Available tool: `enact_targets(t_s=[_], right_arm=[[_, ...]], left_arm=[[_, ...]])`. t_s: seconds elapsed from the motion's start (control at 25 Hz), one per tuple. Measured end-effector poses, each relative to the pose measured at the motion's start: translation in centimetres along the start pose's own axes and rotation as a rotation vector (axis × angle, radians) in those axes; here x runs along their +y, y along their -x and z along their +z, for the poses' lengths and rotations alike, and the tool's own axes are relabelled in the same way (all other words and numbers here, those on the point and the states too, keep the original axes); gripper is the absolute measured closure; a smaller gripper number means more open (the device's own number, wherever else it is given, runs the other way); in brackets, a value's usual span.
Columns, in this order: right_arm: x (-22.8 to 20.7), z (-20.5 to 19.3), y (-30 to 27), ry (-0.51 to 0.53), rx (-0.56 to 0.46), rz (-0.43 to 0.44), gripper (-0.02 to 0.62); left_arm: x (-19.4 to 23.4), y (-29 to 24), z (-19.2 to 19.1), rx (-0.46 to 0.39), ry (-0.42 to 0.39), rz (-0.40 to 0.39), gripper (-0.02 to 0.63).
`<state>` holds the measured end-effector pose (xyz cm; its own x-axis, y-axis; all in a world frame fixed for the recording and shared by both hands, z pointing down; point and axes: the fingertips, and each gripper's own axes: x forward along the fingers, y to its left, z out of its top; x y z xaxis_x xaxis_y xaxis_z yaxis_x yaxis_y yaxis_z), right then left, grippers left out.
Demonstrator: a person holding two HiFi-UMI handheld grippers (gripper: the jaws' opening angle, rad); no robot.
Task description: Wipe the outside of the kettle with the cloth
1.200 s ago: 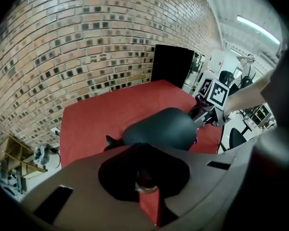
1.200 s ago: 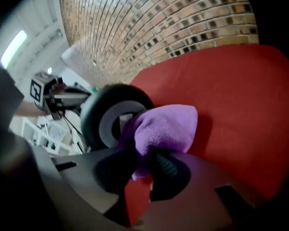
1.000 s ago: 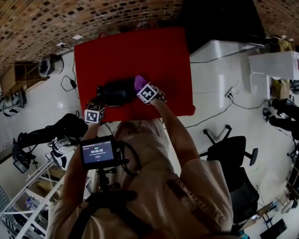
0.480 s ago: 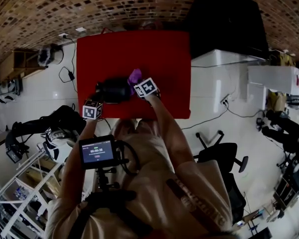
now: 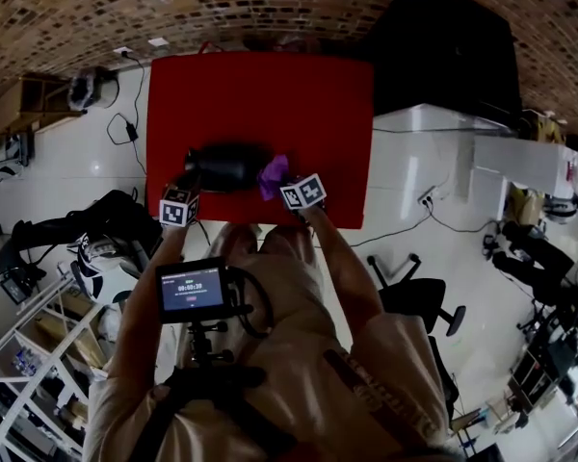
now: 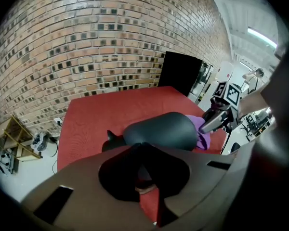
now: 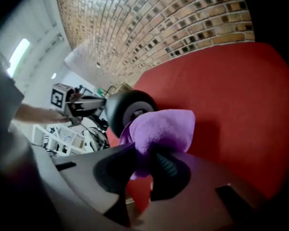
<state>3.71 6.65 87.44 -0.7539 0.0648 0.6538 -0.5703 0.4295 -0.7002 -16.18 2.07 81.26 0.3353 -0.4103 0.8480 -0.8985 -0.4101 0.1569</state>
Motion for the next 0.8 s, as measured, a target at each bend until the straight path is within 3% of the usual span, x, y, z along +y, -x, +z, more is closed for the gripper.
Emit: enact_targets(t_s=[0.08,0.2,0.4,0.48,0.56,0.68,0.8], right_arm=[[3.0,-0.3,-0.1,0.068,-0.036,0.078,0.512],[3.8,-1.1,-2.7,0.107,-0.009,0.057,0.514],[-0.2,-7.0,-6.4,0.117,0.314,-0.101,0.512],[-0.4,-6.3,-5.9,0.108,0.295,-0.078,0.512],[-0.6,-4.7,-4.5,0.07,0.214,-0.041,0.512],[-3.0,-4.1,-1.3,0.023,0.151,-0.065,0.512],[-5.3,-4.4,1.8,0.007,0.13,-0.114,0.512]], left_arm=[[0.0,-0.1,0.0,-0.001,-0.002,-0.003,0.604],[0.0,0.0,0.2,-0.011,-0.016,-0.007,0.606],[0.1,-0.3,-0.9,0.028,-0.022,-0.018,0.606],[0.0,0.0,-0.8,0.024,-0.031,-0.033,0.604],[-0.1,1.3,0.3,-0.053,-0.013,-0.04,0.577],[0.9,3.4,-0.6,-0.15,0.144,0.003,0.536],[2.9,2.6,-6.4,-0.093,0.386,0.049,0.471]])
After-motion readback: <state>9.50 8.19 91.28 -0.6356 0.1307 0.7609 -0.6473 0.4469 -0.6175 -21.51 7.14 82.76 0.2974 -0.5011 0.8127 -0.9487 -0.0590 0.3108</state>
